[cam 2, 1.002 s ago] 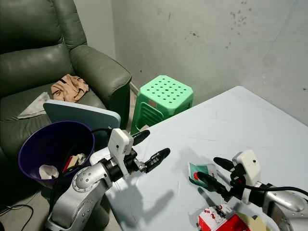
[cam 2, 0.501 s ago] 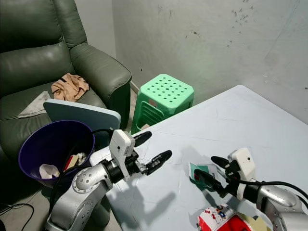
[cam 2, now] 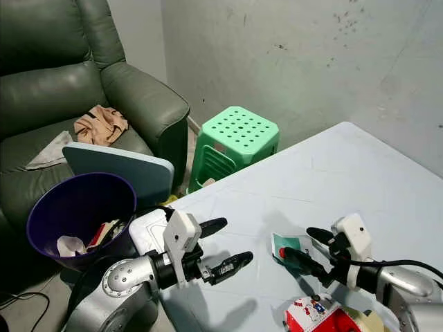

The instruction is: Picking trash to rubbish bin

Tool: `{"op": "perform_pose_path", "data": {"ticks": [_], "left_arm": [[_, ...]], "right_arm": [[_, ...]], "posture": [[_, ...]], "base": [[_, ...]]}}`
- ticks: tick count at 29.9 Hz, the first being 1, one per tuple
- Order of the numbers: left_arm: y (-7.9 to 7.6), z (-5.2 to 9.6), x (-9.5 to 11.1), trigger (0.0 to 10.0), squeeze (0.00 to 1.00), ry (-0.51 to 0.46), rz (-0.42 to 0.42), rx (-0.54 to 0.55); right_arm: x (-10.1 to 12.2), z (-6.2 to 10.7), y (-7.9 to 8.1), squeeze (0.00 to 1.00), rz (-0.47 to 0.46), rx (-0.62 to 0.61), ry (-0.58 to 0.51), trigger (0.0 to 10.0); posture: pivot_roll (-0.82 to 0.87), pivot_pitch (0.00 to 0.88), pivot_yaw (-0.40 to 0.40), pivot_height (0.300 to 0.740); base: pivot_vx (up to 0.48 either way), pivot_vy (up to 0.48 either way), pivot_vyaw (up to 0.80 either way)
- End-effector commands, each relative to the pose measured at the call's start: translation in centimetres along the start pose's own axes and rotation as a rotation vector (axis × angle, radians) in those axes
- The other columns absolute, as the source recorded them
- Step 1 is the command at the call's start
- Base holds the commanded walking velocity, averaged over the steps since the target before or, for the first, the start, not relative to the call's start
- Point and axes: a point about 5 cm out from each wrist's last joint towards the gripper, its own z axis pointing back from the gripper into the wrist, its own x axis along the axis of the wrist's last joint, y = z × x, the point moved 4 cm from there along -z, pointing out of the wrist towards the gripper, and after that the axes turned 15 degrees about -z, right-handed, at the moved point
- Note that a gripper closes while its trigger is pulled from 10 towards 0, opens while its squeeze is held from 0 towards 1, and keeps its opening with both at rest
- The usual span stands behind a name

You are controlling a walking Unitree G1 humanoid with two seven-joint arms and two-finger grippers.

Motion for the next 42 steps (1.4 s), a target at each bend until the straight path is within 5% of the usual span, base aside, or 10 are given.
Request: {"op": "perform_pose_path", "data": {"ticks": [1,2,3,4,6,7,42], "left_arm": [[-0.1,0.1,0.4,10.0,0.0,-0.01,-0.013,-0.013],[0.1,0.2,0.5,10.0,0.0,-0.009,-0.011,-0.006],[0.1,0.2,0.5,10.0,0.0,-0.009,-0.011,-0.006],[0.3,0.2,0.5,10.0,0.0,-0.008,-0.013,-0.003],[0.3,0.2,0.5,10.0,0.0,-0.005,-0.016,0.001],[0.3,0.2,0.6,10.0,0.0,-0.006,-0.015,0.002],[0.9,0.3,0.7,10.0,0.0,-0.009,-0.025,0.029]], "right_arm": [[0.2,0.3,-0.3,0.0,0.007,-0.004,0.006,8.2],[0.3,0.3,-0.4,0.0,0.011,-0.004,0.007,5.6],[0.3,0.3,-0.4,0.0,0.011,-0.004,0.007,5.6],[0.3,0.2,-0.4,0.0,0.008,-0.002,0.007,3.1],[0.4,0.2,-0.4,0.0,0.007,0.0,0.007,3.9],[0.3,0.2,-0.3,0.0,0.002,0.013,0.014,0.0],[0.2,0.7,-0.3,0.0,0.009,0.045,0.035,0.0]], "posture": [[-0.15,0.116,-0.088,0.74],[-0.15,0.118,-0.088,0.74],[-0.15,0.118,-0.088,0.74],[-0.15,0.118,-0.089,0.74],[-0.15,0.119,-0.09,0.74],[-0.15,0.122,-0.09,0.74],[-0.14,0.122,-0.093,0.74]], "base": [[0.0,0.0,0.0],[0.0,0.0,0.0],[0.0,0.0,0.0],[0.0,0.0,0.0],[0.0,0.0,0.0],[0.0,0.0,0.0],[0.0,0.0,0.0]]}}
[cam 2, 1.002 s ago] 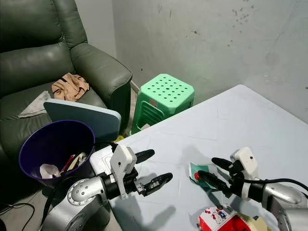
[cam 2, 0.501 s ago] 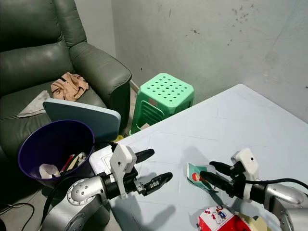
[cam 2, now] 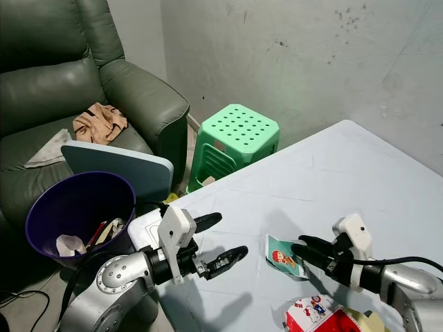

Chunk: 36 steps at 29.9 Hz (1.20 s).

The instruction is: Picking trash to rubbish bin

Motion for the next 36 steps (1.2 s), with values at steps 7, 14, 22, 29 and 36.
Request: {"op": "perform_pose_path", "data": {"ticks": [7,14,22,29,36], "left_arm": [[0.5,-0.3,0.6,10.0,0.0,-0.017,-0.033,0.014],[0.8,-0.3,0.6,10.0,0.0,-0.018,-0.039,0.016],[0.8,-0.2,0.6,10.0,0.0,-0.019,-0.04,0.014],[0.7,-0.3,0.6,10.0,0.0,-0.023,-0.039,0.009],[0.6,-0.3,0.6,10.0,0.0,-0.023,-0.039,0.008]], "right_arm": [[1.1,0.0,-0.3,0.0,0.05,-0.002,-0.02,0.0],[1.4,-0.2,-0.4,0.0,0.058,-0.001,-0.028,0.0],[1.3,-0.2,-0.5,0.0,0.066,-0.005,-0.034,0.0],[2.0,-0.3,-0.9,1.0,0.039,-0.026,-0.079,10.0],[2.2,0.0,-0.8,1.0,0.03,-0.006,-0.075,10.0]], "posture": [[-0.14,0.103,-0.095,0.74],[-0.14,0.09,-0.096,0.74],[-0.14,0.084,-0.093,0.74],[-0.14,0.082,-0.092,0.74],[-0.14,0.082,-0.093,0.74]], "base": [[0.0,0.0,0.0],[0.0,0.0,0.0],[0.0,0.0,0.0],[0.0,0.0,0.0],[0.0,0.0,0.0]]}}
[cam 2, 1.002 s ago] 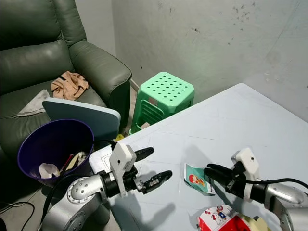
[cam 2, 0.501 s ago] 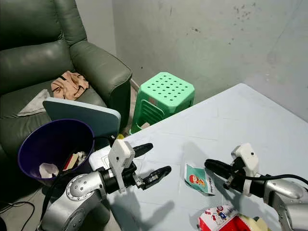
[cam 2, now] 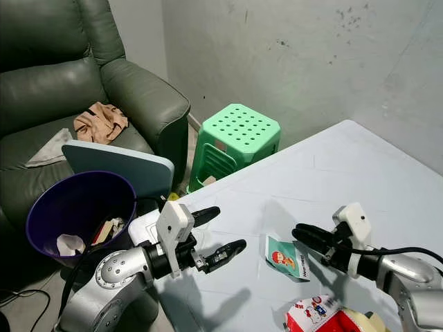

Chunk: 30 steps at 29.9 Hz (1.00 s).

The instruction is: Picking trash to rubbish bin

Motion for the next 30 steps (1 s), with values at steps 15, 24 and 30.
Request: {"op": "perform_pose_path", "data": {"ticks": [15,24,30], "left_arm": [[-0.1,-0.2,0.2,10.0,0.0,-0.008,-0.011,-0.006],[-0.1,-0.2,0.2,10.0,0.0,-0.008,-0.011,-0.004],[-0.1,-0.2,0.3,10.0,0.0,-0.009,-0.011,-0.003]], "right_arm": [[-0.1,1.0,-0.6,0.0,0.024,-0.01,0.051,10.0],[-1.1,1.3,-0.4,0.0,0.012,0.011,0.104,10.0],[-1.8,1.5,0.0,0.0,-0.002,0.033,0.141,10.0]], "posture": [[-0.14,0.086,-0.094,0.74],[-0.14,0.089,-0.094,0.74],[-0.14,0.092,-0.094,0.74]], "base": [[0.0,0.0,0.0],[0.0,0.0,0.0],[0.0,0.0,0.0]]}}
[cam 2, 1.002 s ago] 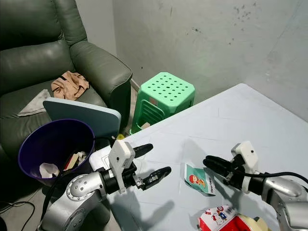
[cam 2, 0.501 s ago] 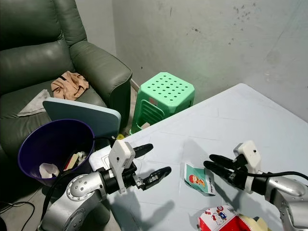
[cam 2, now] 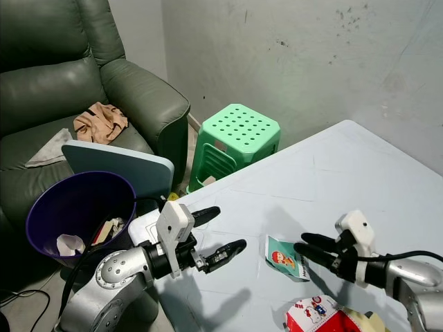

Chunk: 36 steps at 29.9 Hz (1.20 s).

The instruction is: Picking trash to rubbish bin

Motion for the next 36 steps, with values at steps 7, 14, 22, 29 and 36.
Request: {"op": "perform_pose_path", "data": {"ticks": [7,14,22,29,36], "left_arm": [[0.0,-0.2,0.2,10.0,0.0,-0.007,-0.011,0.001],[0.1,-0.2,0.2,10.0,0.0,-0.006,-0.013,0.009],[0.4,-0.2,0.3,10.0,0.0,-0.007,-0.015,0.016],[0.5,-0.2,0.3,10.0,0.0,-0.006,-0.019,0.019],[0.8,-0.2,0.5,10.0,0.0,-0.014,-0.01,0.026]], "right_arm": [[-0.5,0.5,0.1,0.0,-0.012,0.017,0.037,7.1],[-0.3,0.5,0.1,0.0,-0.005,0.019,0.029,0.0],[-0.1,0.5,0.0,0.0,-0.011,0.019,0.015,0.0],[0.0,0.6,0.0,0.0,-0.003,0.018,0.012,0.0],[1.5,0.4,-0.6,0.0,0.021,-0.038,-0.086,0.0]], "posture": [[-0.14,0.094,-0.096,0.74],[-0.14,0.099,-0.098,0.74],[-0.14,0.106,-0.097,0.74],[-0.14,0.107,-0.096,0.74],[-0.14,0.101,-0.095,0.74]], "base": [[0.0,0.0,0.0],[0.0,0.0,0.0],[0.0,0.0,0.0],[0.0,0.0,0.0],[0.0,0.0,0.0]]}}
